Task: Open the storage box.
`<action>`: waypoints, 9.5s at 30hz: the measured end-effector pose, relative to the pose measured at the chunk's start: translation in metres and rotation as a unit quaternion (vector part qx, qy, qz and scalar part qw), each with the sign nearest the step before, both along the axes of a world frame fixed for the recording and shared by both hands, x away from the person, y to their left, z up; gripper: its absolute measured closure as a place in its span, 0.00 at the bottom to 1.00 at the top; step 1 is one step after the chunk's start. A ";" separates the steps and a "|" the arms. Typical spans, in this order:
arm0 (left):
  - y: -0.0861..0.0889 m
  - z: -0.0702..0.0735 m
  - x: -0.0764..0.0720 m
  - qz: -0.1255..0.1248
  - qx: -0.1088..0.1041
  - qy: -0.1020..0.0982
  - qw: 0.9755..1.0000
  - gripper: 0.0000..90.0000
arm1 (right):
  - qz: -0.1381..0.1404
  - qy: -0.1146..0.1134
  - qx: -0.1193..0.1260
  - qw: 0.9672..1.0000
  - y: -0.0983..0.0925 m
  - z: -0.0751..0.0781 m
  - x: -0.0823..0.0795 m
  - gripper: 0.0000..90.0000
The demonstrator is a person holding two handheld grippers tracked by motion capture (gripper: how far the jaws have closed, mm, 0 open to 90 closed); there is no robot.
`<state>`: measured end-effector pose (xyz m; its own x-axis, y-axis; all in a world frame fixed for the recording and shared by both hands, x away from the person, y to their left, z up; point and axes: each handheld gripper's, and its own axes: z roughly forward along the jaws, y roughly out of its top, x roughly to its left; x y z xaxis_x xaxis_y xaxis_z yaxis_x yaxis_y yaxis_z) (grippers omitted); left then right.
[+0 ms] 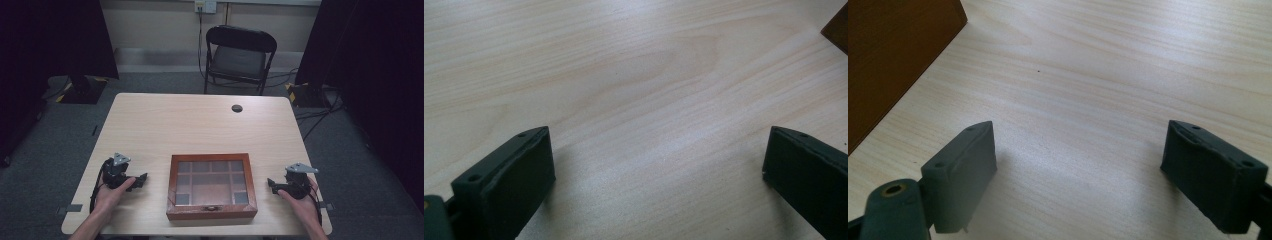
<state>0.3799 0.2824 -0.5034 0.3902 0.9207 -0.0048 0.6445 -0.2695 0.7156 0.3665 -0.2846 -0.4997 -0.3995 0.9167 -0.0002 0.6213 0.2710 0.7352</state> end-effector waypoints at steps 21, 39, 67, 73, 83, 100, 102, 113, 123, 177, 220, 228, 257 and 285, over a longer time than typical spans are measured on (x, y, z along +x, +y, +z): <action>-0.001 0.000 0.001 -0.004 0.000 -0.002 1.000 0.00 | 0.089 0.007 0.078 0.993 0.018 0.039 -0.011 0.47; 0.001 0.000 0.003 -0.020 0.002 -0.003 1.000 0.01 | 0.224 -0.006 0.114 0.968 0.072 0.077 -0.027 0.62; 0.002 0.000 0.005 -0.032 0.001 0.000 0.999 0.00 | 0.403 0.047 0.110 0.907 0.156 0.060 -0.053 0.85; 0.003 0.000 0.007 -0.038 0.000 0.001 0.999 0.00 | 0.414 0.051 0.102 0.903 0.158 0.056 -0.054 0.88; 0.002 0.000 0.008 -0.035 0.000 0.001 0.999 0.00 | 0.422 0.046 0.101 0.900 0.162 0.056 -0.054 0.90; 0.003 0.003 0.005 -0.029 -0.007 -0.001 1.000 0.11 | 0.426 0.044 0.095 0.899 0.171 0.058 -0.050 0.91; 0.004 0.005 0.004 -0.036 -0.003 -0.002 0.999 0.17 | 0.425 0.043 0.099 0.899 0.170 0.060 -0.051 0.91; -0.004 0.014 -0.004 -0.057 -0.024 -0.016 0.998 0.18 | 0.421 0.039 0.107 0.900 0.167 0.069 -0.050 0.91; -0.016 0.025 -0.012 -0.101 -0.042 -0.040 0.993 0.18 | 0.423 0.040 0.111 0.898 0.163 0.077 -0.049 0.91; -0.072 0.042 -0.030 -0.217 -0.083 -0.085 0.969 0.20 | 0.394 0.013 0.117 0.911 0.157 0.115 -0.042 0.70; -0.081 0.086 -0.008 -0.222 -0.127 -0.113 0.960 0.22 | 0.266 -0.053 0.131 0.953 0.087 0.126 -0.029 0.20; -0.081 0.086 -0.006 -0.218 -0.130 -0.114 0.960 0.22 | 0.252 -0.060 0.136 0.956 0.085 0.122 -0.016 0.24; -0.085 0.100 0.012 -0.219 -0.147 -0.110 0.958 0.40 | 0.227 -0.068 0.178 0.955 0.076 0.120 0.019 0.42; -0.090 0.100 0.032 -0.226 -0.169 -0.102 0.954 0.55 | 0.201 -0.057 0.171 0.963 0.076 0.110 0.046 0.36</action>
